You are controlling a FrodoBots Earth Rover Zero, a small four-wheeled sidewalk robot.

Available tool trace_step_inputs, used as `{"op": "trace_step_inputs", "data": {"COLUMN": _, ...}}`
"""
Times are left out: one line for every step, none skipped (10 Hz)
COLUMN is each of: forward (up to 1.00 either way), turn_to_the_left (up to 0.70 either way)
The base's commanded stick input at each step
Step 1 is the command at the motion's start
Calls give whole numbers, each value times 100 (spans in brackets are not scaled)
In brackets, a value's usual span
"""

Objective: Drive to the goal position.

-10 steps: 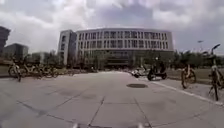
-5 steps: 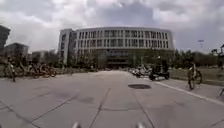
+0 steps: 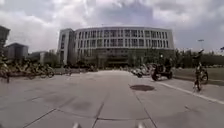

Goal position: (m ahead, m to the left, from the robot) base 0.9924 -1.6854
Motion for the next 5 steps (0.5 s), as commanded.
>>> {"op": "trace_step_inputs", "data": {"forward": 60, "turn_to_the_left": 0}}
{"op": "trace_step_inputs", "data": {"forward": 60, "turn_to_the_left": 0}}
{"op": "trace_step_inputs", "data": {"forward": 60, "turn_to_the_left": 0}}
{"op": "trace_step_inputs", "data": {"forward": 60, "turn_to_the_left": 1}}
{"op": "trace_step_inputs", "data": {"forward": 60, "turn_to_the_left": 6}}
